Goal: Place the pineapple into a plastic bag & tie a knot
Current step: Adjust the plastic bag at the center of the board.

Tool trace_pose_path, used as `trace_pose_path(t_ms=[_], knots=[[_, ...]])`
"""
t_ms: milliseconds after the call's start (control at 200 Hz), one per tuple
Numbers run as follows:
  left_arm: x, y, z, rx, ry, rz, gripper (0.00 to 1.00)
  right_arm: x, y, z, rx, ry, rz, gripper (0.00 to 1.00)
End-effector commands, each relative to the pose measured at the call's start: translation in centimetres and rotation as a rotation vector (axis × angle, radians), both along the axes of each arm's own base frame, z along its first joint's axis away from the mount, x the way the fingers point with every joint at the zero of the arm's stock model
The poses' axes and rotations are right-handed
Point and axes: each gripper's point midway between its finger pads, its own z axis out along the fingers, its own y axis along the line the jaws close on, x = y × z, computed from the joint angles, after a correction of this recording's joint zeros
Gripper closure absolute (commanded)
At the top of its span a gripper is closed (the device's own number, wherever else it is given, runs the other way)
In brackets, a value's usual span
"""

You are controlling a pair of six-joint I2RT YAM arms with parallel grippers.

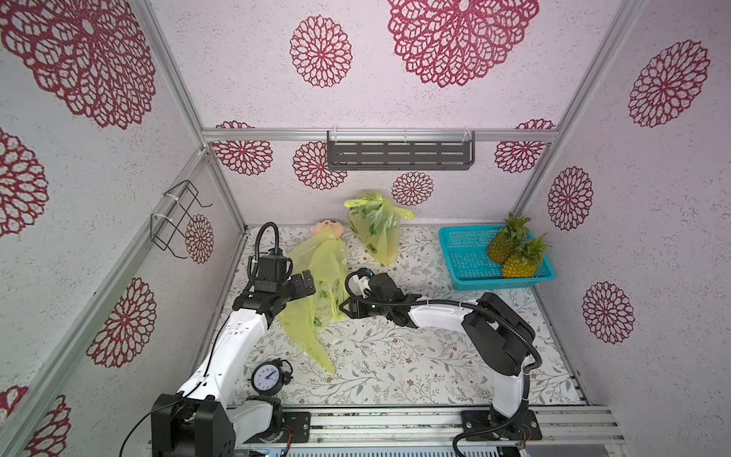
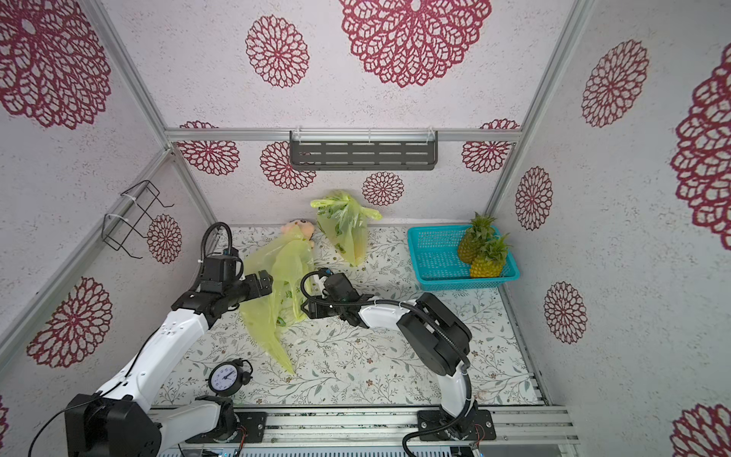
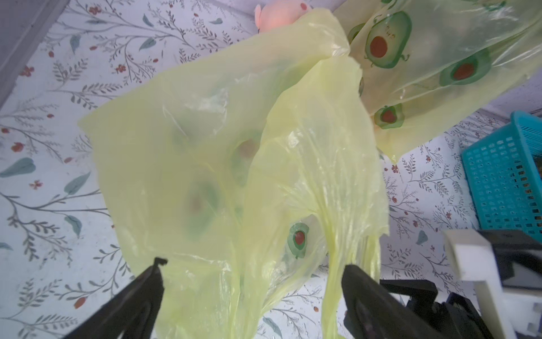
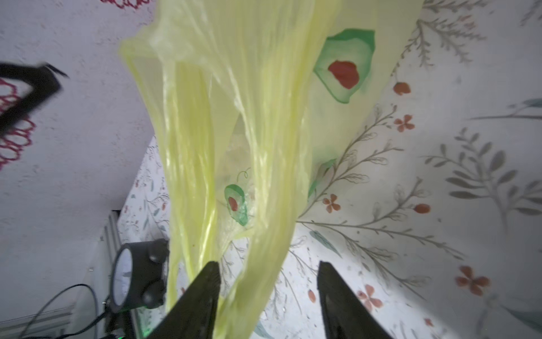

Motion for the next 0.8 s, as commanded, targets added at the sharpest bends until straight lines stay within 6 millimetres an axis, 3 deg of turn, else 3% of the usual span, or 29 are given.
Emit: trace_pose_path(t_ms=[0,115,190,410,580,796], knots=[[0.3,-1.2,0.0,-0.064,-0.069,0.008,0.02,1.6,0.9,4.0,0.211,0.039,-0.003,0.6],[-0.4,-2.7,-1.8,-0.052,-0.018,-0.054,0.04,2.8,-0.2,5.6,0.292,0.056,-0.036,0.9],[-0.7,-3.5,-2.9,-0.008,0.015,-0.099,0.05,3.8,-1.8,6.9,0.352,0.063,-0.085,1.0],[0.2,-5.9,-3.4,0.125,0.027,-0.219,0.16,5.6,-5.7,10.2,0.514,0.135,-0.211,1.0],[2.3,-7.5,-3.1,0.126,0.012,-0.268,0.26,5.9,-6.8,11.9,0.566,0.158,-0.232,1.0],[3.2,-10.4,-3.4,0.049,0.021,-0.359,0.23,6.1,-7.6,12.4,0.612,0.192,-0.249,1.0]])
